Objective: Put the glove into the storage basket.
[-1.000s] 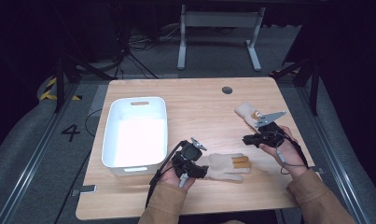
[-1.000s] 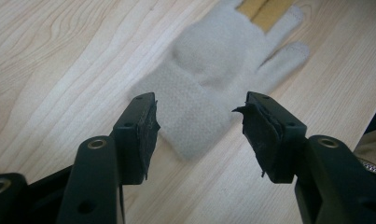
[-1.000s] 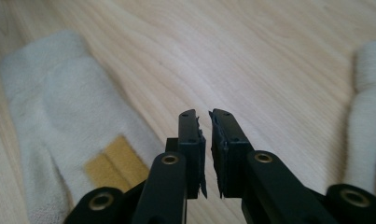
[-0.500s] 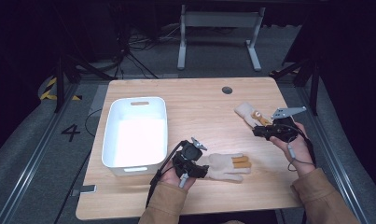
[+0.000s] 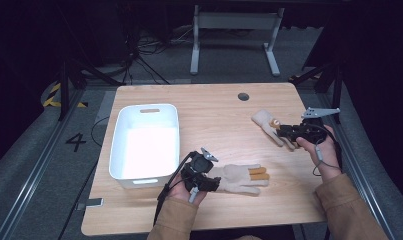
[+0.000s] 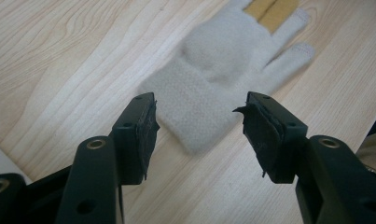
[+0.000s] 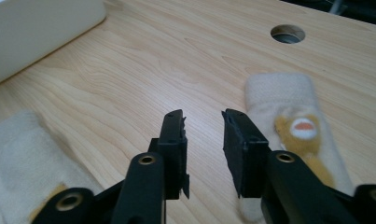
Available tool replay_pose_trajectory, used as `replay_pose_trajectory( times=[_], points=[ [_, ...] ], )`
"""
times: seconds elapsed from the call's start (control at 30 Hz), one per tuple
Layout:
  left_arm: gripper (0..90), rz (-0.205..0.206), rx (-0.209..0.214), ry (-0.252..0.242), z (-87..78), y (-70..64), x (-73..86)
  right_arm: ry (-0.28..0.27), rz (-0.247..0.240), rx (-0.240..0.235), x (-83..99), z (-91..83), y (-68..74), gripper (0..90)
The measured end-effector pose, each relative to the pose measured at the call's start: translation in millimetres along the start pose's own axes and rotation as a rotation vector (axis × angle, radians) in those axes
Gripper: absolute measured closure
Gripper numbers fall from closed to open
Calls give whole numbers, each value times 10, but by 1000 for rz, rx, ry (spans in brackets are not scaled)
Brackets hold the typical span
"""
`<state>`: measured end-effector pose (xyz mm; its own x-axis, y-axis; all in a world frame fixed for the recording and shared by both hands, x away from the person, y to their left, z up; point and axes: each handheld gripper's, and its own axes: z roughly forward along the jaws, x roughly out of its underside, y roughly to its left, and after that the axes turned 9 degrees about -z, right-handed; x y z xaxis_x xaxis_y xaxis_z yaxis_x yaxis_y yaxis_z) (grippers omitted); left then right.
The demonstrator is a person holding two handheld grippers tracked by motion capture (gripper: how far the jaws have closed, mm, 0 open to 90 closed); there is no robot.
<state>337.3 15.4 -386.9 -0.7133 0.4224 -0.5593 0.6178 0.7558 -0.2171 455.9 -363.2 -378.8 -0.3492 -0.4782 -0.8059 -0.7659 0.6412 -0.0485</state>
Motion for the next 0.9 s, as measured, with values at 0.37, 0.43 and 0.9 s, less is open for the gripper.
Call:
replay_pose_trajectory(
  times=[0.37, 0.43, 0.9],
  points=[
    [428, 20, 25, -3, -48, 23, 37, -44, -86, -91, 16, 131, -231, 534],
    [428, 13, 27, -13, -59, 31, 45, -50, -60, -70, 39, 162, -286, 514],
    [428, -8, 3, -6, -107, 50, 66, -41, 83, 93, 257, 432, -579, 485]
  ],
)
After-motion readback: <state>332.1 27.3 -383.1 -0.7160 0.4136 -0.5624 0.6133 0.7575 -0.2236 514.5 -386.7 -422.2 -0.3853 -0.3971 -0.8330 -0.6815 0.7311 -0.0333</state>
